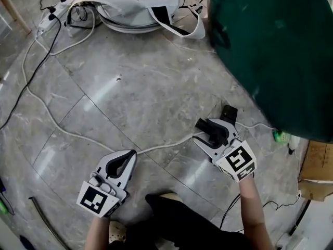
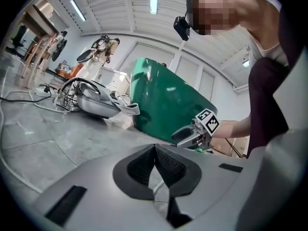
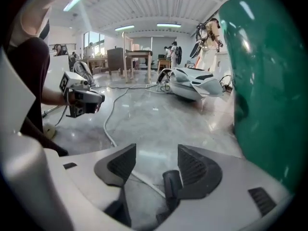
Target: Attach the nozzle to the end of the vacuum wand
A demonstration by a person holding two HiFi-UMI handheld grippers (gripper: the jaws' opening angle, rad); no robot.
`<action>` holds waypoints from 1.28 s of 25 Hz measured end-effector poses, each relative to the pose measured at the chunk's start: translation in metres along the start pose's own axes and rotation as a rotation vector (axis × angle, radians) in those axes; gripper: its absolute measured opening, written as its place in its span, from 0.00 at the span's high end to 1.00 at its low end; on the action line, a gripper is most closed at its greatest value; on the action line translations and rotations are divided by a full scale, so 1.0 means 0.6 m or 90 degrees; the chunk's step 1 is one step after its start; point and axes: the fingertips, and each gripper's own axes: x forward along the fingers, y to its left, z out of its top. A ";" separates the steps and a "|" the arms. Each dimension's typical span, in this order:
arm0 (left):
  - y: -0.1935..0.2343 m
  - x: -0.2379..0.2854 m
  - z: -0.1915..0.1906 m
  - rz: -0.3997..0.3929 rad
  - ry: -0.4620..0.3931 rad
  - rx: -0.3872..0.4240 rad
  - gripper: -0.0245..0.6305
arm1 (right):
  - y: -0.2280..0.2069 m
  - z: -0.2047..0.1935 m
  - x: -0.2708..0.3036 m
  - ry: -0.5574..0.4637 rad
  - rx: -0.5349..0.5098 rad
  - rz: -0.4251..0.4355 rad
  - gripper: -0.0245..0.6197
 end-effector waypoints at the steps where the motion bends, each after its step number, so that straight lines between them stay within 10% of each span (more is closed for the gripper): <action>1: -0.001 0.006 -0.003 -0.004 0.005 -0.003 0.95 | -0.007 -0.017 0.002 0.027 -0.017 0.000 0.55; 19: 0.018 -0.020 -0.040 0.027 0.040 -0.014 0.95 | -0.058 -0.217 0.046 0.416 -0.347 0.019 0.52; 32: 0.015 -0.044 -0.039 0.049 0.038 -0.010 0.95 | -0.066 -0.215 0.047 0.392 -0.291 0.000 0.65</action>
